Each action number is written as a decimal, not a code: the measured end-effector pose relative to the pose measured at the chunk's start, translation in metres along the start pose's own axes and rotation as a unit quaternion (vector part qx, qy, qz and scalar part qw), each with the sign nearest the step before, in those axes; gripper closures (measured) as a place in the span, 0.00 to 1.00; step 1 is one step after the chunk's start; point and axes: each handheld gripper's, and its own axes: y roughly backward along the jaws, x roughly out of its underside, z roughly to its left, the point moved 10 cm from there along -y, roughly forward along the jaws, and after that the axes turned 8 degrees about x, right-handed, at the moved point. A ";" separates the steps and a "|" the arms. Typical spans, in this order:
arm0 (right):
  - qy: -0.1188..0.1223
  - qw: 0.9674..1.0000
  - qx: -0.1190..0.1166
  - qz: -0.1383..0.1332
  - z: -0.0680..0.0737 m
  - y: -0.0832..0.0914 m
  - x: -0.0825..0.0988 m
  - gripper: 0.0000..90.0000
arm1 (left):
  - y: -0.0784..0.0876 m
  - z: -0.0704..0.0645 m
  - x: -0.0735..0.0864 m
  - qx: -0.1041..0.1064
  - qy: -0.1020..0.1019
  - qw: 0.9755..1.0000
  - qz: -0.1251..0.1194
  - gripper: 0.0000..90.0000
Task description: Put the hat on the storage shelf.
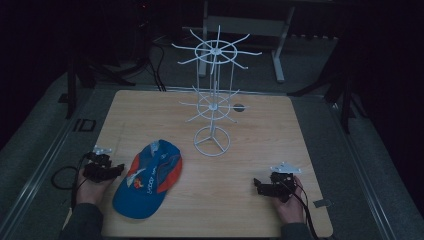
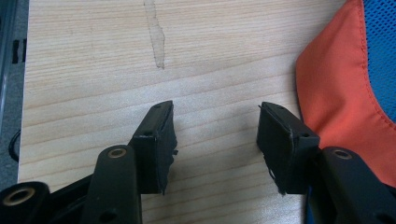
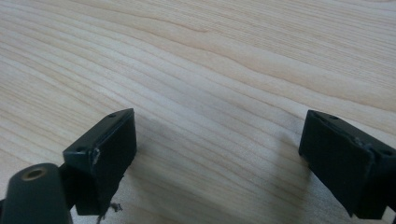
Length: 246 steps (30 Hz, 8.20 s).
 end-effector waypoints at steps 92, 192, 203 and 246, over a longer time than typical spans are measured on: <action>0.001 1.000 0.001 -0.001 0.000 -0.001 -0.001 0.12 | 0.057 -0.126 -0.042 0.143 -0.055 0.987 -0.051 0.30; 0.001 1.000 0.001 0.000 0.000 -0.001 -0.001 0.12 | 0.075 -0.125 -0.072 0.128 -0.112 0.985 -0.039 0.99; -0.001 1.000 0.001 0.000 0.000 -0.001 -0.001 0.12 | 0.083 -0.120 -0.080 0.128 -0.104 0.985 -0.059 0.99; -0.002 1.000 0.000 0.000 0.001 -0.001 -0.001 0.12 | 0.113 -0.121 -0.111 0.137 -0.108 0.976 -0.129 0.99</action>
